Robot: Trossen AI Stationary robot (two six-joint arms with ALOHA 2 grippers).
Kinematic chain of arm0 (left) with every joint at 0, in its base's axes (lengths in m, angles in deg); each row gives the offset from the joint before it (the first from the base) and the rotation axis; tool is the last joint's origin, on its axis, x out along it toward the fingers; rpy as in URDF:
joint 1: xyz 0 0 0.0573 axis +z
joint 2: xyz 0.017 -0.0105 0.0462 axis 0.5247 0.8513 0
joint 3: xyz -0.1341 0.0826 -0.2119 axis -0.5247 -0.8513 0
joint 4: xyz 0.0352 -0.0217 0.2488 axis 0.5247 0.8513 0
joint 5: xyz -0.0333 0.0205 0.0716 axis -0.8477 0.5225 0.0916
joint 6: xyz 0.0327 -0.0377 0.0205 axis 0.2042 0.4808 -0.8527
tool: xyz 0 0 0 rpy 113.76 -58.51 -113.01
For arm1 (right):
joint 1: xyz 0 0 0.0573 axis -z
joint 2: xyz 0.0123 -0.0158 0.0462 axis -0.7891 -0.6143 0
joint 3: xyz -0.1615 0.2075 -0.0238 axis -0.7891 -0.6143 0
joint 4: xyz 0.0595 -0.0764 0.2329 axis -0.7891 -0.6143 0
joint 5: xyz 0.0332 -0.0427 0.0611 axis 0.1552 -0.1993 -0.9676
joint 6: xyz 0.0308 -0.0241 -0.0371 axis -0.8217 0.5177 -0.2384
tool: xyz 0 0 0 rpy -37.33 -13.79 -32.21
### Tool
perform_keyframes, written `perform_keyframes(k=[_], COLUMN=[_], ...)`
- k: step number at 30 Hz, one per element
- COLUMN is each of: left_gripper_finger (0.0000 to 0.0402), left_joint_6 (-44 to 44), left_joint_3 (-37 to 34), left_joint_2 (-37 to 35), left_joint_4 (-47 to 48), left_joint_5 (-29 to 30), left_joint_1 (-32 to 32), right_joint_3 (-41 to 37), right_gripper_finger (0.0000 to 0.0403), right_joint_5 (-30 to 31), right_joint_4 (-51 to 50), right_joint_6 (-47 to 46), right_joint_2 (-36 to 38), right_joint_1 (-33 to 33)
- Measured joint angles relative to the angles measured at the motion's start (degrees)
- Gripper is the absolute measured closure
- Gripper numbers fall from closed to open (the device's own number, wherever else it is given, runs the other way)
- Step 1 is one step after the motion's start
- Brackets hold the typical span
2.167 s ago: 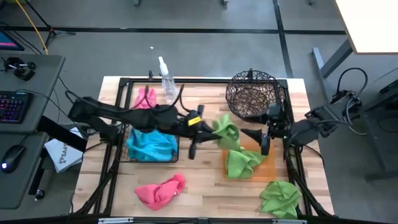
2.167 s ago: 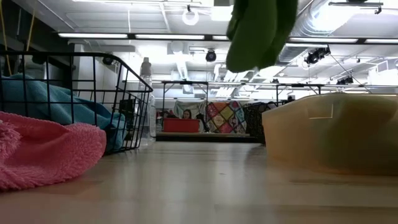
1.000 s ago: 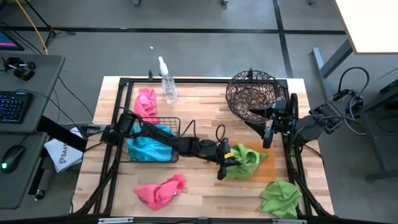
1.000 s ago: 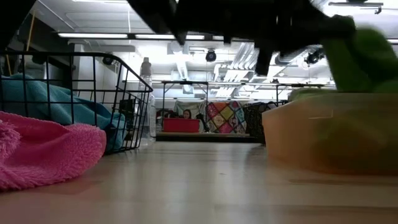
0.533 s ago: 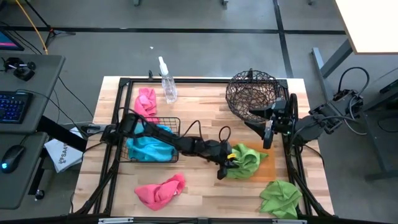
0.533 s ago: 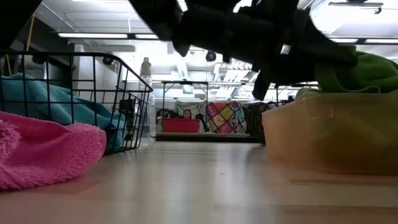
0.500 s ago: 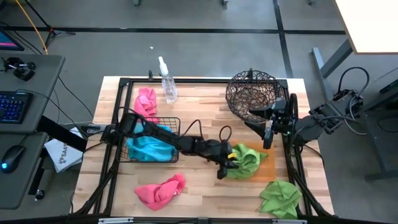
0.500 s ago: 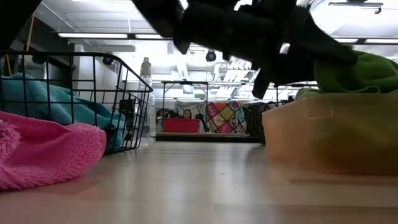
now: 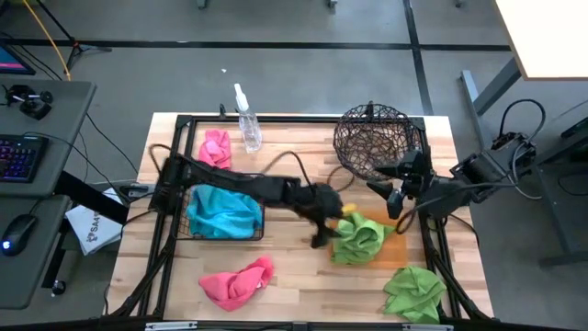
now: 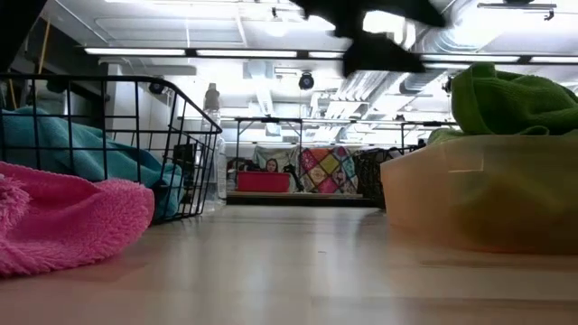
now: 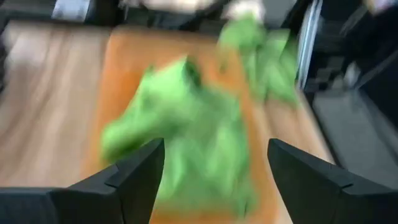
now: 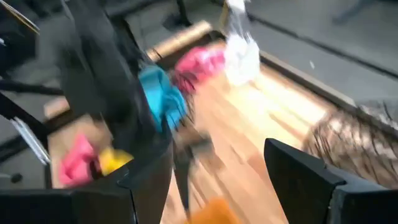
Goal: Sort microfiber towel by color & place in baskets
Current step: Put the green microfiber towel into the orange bin
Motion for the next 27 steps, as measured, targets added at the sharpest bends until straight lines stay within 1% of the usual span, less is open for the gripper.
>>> perform_keyframes(k=[4, 6, 8, 10, 13, 16, 18, 20, 22, 24, 26, 27], left_gripper_finger=[0.013, 0.0133, 0.0135, 0.0137, 0.0137, 0.0138, 0.0138, 0.0138, 0.0138, 0.0138, 0.0138, 0.0138], left_joint_6=[-2.1, -1.2, 0.3, 2.7, 6.8, 12.3, 16.3, 19.4, 21.3, 21.7, 21.5, 21.3], left_joint_3=[-1.0, -2.9, -6.6, -11.3, -20.7, -30.9, -37.1, -42.2, -46.2, -49.0, -50.6, -50.8], left_joint_2=[-6.4, -10.4, -15.7, -21.5, -31.2, -40.7, -46.1, -50.9, -54.7, -57.6, -59.6, -60.3], left_joint_4=[12.1, 14.2, 13.9, 10.8, 4.6, -3.5, -9.4, -14.3, -18.6, -22.5, -24.1, -24.3], left_joint_5=[0.0, 1.0, 3.0, 6.0, 10.1, 13.9, 16.0, 17.4, 19.1, 21.8, 25.0, 26.4], left_joint_1=[2.5, 3.6, 4.3, 4.7, 4.6, 4.1, 3.3, 2.2, 0.8, -0.7, -1.9, -2.4], right_joint_3=[0.0, 0.0, 0.0, 0.0, 0.0, -0.4, -3.6, -9.2, -15.9, -21.8, -26.7, -28.8], right_gripper_finger=[0.0155, 0.0155, 0.0155, 0.0155, 0.0155, 0.0155, 0.0155, 0.0155, 0.0155, 0.0155, 0.0155, 0.0155], right_joint_5=[-4.6, -7.5, -11.6, -16.7, -25.3, -30.8, -35.2, -42.0, -50.0, -56.8, -61.0, -61.7], right_joint_4=[-8.2, -10.5, -11.4, -11.5, -12.4, -15.4, -15.6, -11.3, -2.7, 6.1, 14.1, 17.0], right_joint_6=[-6.8, -8.8, -9.4, -9.4, -11.2, -16.5, -22.3, -28.6, -33.9, -38.6, -44.3, -47.3], right_joint_2=[-1.7, -2.9, -4.4, -5.7, -7.8, -10.2, -10.7, -10.7, -10.5, -10.4, -10.5, -10.7], right_joint_1=[0.0, -0.1, -0.5, -1.4, -3.8, -7.2, -9.8, -12.4, -15.4, -17.9, -19.2, -19.4])
